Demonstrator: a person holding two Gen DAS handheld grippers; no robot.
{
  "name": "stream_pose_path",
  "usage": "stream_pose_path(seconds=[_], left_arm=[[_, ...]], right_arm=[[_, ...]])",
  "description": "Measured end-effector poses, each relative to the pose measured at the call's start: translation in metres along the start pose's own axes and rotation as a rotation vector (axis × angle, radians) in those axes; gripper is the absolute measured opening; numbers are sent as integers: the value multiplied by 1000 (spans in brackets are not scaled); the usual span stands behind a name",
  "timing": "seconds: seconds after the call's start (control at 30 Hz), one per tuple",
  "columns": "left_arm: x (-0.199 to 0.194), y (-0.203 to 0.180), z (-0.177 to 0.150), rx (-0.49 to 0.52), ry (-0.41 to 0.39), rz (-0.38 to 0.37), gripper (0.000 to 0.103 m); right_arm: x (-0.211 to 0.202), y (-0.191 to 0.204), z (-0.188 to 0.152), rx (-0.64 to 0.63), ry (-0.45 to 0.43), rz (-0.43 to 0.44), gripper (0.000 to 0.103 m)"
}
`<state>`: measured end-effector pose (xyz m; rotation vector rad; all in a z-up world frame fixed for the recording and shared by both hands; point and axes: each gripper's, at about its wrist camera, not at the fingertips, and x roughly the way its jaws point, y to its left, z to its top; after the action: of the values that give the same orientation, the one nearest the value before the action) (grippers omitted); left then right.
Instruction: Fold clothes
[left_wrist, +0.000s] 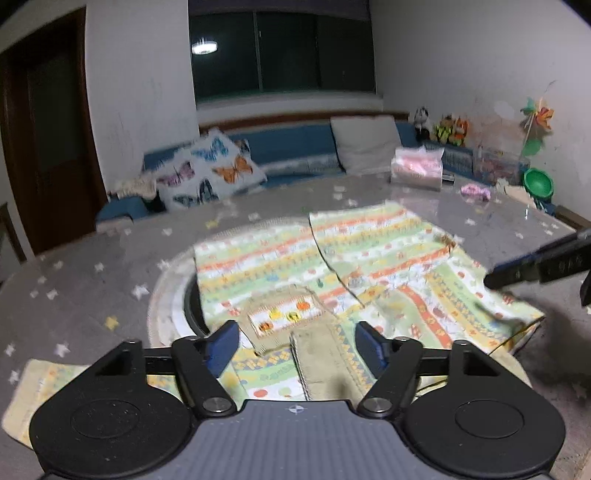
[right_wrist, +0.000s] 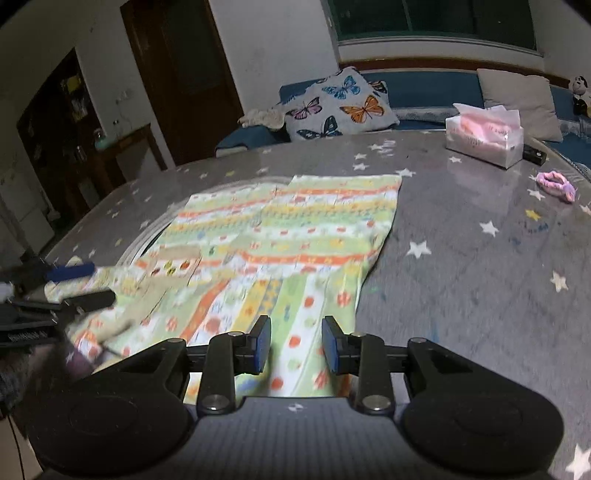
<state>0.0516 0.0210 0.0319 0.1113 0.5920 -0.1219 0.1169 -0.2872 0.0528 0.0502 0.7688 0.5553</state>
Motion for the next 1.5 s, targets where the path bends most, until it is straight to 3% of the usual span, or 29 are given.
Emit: stream_pose_path(seconds=[0.13,0.27,0.33,0.37,0.4,0.43,0.63,0.87,0.93,1.07,1.2,1.33,1.5], left_arm=[[28,1,-1,-12,83,-2,47],[42,3,-3,-32,115,-20,39],[43,3,-3,-34,111,-35,18],[43,2,-2,-32,106,-26,15],[42,1,-2,-25,95,-7,5],[40,-1,-2,-16,80,10,5],[28,-9,6,35,-26,87,4],[46,-5,1,37,23,82,5],[48,-3,-4,37,40,82,9],[41,1,-6,21,35,90,13],[25,17,-13,-30,28,148,44],[5,40,-23,-104,27,220,53],[-18,69,-35,-197,25,310,55]], right_arm=[[8,-5,4,12,-5,-3,30],[12,-6,4,11,-3,-4,30],[13,-8,4,13,0,-6,30],[14,-8,4,13,2,-8,30],[15,-9,5,12,4,-10,30],[16,-9,6,9,2,-12,30],[22,-8,15,-14,-25,-36,30],[43,-7,16,-49,-21,-79,30],[39,-3,16,-64,-20,-85,30],[29,7,13,-95,-18,-67,41],[19,23,3,-133,-12,-36,45],[15,41,-3,-171,-14,-2,51],[24,66,-8,-216,-30,19,52]])
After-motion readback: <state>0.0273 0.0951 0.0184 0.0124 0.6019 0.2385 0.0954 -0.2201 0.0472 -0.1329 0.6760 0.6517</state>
